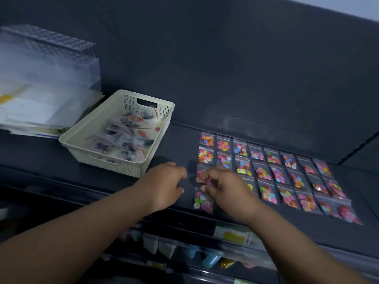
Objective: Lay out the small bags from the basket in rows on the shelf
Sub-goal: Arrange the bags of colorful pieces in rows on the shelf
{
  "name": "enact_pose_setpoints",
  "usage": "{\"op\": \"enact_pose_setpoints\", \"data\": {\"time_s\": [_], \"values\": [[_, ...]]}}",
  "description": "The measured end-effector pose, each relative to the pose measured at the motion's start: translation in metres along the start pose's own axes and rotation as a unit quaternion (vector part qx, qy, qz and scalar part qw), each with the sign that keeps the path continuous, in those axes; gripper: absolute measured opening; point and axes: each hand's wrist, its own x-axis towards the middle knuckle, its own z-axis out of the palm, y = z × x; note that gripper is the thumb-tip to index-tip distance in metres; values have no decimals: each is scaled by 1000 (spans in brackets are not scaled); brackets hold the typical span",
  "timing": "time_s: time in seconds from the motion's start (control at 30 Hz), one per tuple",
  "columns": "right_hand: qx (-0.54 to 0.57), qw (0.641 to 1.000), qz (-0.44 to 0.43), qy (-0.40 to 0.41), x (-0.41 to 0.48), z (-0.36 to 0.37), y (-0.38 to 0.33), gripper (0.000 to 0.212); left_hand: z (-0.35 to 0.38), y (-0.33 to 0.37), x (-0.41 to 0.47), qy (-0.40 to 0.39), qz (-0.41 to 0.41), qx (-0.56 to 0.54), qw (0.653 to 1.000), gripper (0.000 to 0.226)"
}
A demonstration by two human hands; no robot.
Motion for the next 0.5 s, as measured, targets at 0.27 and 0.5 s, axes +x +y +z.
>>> {"op": "enact_pose_setpoints", "data": {"time_s": [0.27, 0.5], "values": [[-94, 988, -123, 22, 52, -31, -17, 30, -37, 12, 5, 124, -4, 127, 984, 38], [-103, 981, -163, 20, 101, -30, -46, 36, -86, -26, 7, 181, -109, 138, 968, 39]]}}
